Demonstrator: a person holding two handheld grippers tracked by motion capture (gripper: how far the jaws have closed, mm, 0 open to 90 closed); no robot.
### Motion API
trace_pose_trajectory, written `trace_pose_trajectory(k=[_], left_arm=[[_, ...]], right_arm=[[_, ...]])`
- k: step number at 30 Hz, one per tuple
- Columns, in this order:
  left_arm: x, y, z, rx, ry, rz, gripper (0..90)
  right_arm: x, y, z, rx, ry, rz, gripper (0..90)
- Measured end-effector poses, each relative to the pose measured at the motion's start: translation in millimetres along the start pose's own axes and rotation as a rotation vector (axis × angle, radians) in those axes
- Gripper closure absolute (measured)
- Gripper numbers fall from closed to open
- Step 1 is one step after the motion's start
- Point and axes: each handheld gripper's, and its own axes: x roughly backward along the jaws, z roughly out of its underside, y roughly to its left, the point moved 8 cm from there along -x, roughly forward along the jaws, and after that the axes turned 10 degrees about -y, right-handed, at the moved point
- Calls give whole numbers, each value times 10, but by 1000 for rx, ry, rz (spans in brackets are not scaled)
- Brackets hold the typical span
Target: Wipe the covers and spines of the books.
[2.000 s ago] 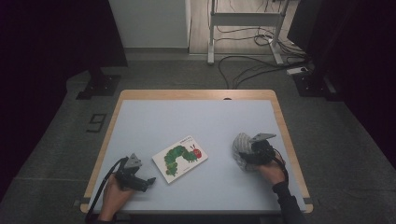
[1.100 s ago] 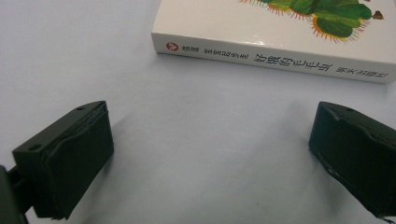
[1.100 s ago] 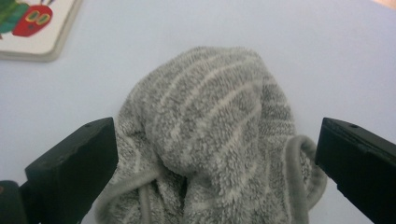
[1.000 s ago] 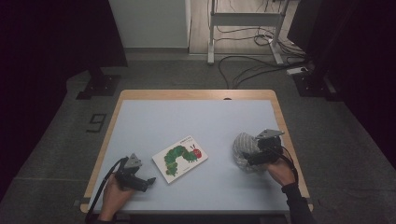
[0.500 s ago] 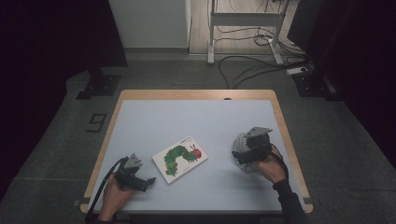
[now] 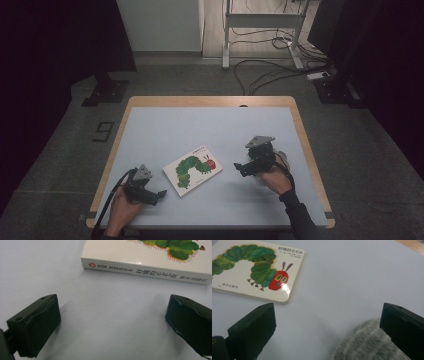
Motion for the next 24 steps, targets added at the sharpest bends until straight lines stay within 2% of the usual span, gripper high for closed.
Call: trace_pose_trajectory(k=[8, 14, 24], left_arm=[[-5, -11, -13, -11, 0, 0, 0], [-87, -119, -83, -47, -5, 29, 0], [-197, -241, -167, -82, -3, 65, 0]], right_arm=[[-174, 168, -37, 2, 12, -47, 0], [-302, 280, -40, 7, 15, -75, 0], [-528, 440, -29, 30, 41, -121, 6]])
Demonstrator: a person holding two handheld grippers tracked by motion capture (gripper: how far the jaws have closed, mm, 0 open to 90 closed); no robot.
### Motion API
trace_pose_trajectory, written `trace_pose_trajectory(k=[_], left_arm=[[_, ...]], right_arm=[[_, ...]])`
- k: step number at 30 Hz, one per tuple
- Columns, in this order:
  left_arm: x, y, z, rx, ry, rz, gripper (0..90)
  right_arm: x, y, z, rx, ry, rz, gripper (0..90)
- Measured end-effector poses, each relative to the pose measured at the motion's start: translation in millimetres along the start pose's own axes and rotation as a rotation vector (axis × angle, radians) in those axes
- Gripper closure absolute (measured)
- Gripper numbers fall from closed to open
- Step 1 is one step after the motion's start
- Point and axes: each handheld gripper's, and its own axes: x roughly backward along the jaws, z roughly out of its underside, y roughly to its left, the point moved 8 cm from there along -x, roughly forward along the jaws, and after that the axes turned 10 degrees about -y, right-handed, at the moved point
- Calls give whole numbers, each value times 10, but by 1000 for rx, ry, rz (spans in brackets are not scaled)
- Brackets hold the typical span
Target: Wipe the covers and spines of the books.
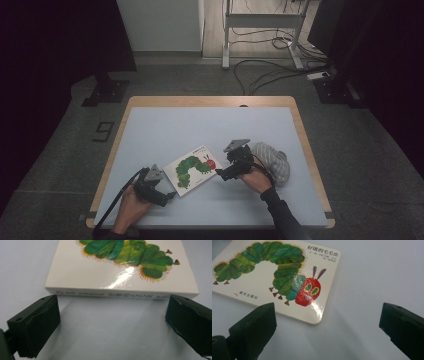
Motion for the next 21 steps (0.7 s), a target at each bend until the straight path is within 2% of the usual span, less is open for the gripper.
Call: trace_pose_trajectory(k=[9, 21], left_arm=[[-35, -31, -22, -3, 3, 32, 0], [-77, -66, -53, 8, 3, 22, 0]], right_arm=[[-215, 87, 36, -1, 26, -50, 11], [-436, 135, -1, -5, 36, -107, 25]])
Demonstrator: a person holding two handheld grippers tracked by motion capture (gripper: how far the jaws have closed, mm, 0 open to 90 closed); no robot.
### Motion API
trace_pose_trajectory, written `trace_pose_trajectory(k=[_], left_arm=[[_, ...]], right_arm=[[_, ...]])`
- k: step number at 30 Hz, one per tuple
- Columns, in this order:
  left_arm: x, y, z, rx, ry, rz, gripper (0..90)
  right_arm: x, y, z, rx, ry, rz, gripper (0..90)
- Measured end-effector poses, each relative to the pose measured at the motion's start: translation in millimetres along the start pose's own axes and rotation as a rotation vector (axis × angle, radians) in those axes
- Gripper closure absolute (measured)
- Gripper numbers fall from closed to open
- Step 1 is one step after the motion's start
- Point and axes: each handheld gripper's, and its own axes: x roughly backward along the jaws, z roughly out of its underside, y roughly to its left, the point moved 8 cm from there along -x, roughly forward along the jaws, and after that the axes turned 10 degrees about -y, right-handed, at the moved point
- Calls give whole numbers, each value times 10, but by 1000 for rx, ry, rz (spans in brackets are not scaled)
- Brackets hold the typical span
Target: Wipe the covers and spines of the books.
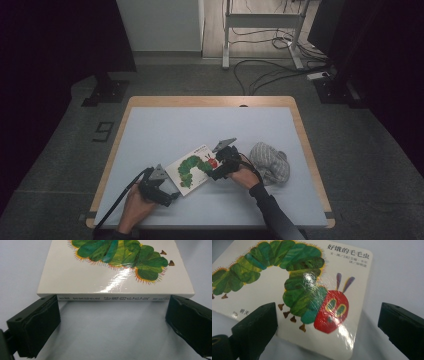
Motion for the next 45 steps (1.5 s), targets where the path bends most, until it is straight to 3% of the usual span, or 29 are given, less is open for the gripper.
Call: trace_pose_trajectory(k=[11, 19, 27, 37, 45], left_arm=[[1, 1, 2, 2, 0, 2, 0], [0, 1, 2, 2, 0, 2, 0], [-1, 1, 2, 4, -1, 2, 0], [-3, -1, 0, 7, -4, 2, 0], [0, 1, 2, 4, 0, 3, 0]], right_arm=[[-220, -35, -78, -67, -9, -70, 0], [-254, -13, -122, -77, 2, -68, 30], [-201, -30, -166, -95, -16, -75, 53], [-24, 11, -347, -102, -71, -71, 62], [122, 57, -427, -86, -87, -81, 81]])
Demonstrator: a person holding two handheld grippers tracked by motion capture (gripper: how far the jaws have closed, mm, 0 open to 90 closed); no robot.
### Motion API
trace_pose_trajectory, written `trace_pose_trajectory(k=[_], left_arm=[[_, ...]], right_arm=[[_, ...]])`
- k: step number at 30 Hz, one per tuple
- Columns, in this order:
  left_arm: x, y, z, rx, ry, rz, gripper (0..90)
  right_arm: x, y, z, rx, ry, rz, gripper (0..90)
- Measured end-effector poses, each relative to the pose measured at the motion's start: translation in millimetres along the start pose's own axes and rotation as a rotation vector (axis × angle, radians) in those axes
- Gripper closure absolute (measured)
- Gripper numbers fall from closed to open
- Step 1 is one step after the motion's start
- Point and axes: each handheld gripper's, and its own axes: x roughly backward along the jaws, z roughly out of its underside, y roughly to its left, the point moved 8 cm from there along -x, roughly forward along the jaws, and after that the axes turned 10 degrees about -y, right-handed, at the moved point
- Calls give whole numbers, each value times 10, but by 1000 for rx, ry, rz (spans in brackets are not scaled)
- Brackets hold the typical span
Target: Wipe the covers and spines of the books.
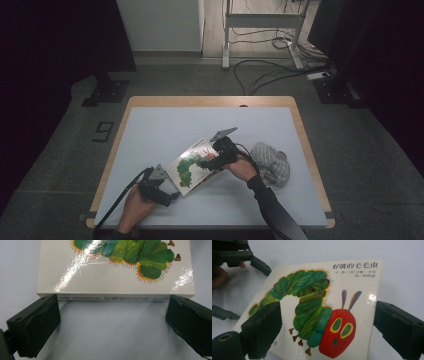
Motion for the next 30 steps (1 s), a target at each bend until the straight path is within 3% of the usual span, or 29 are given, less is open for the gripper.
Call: trace_pose_trajectory(k=[3, 5, 13, 19, 26, 30], left_arm=[[0, -1, 0, 1, 0, 0, 0], [0, 0, 0, 0, 0, 0, 0], [0, 0, 0, 1, 0, 1, 0], [1, 0, 0, 2, -1, 2, 0], [11, 15, 4, 5, 2, -1, 0], [40, 64, 16, 11, 15, -28, 0]], right_arm=[[36, 21, -10, -8, -7, -8, 101], [47, 88, -2, -33, -4, -63, 124], [45, 139, 9, 47, 32, -42, 140], [67, 105, 33, 60, 54, -68, 154], [59, 50, 67, 68, 85, -68, 240], [78, 50, 76, 70, 90, -76, 281]])
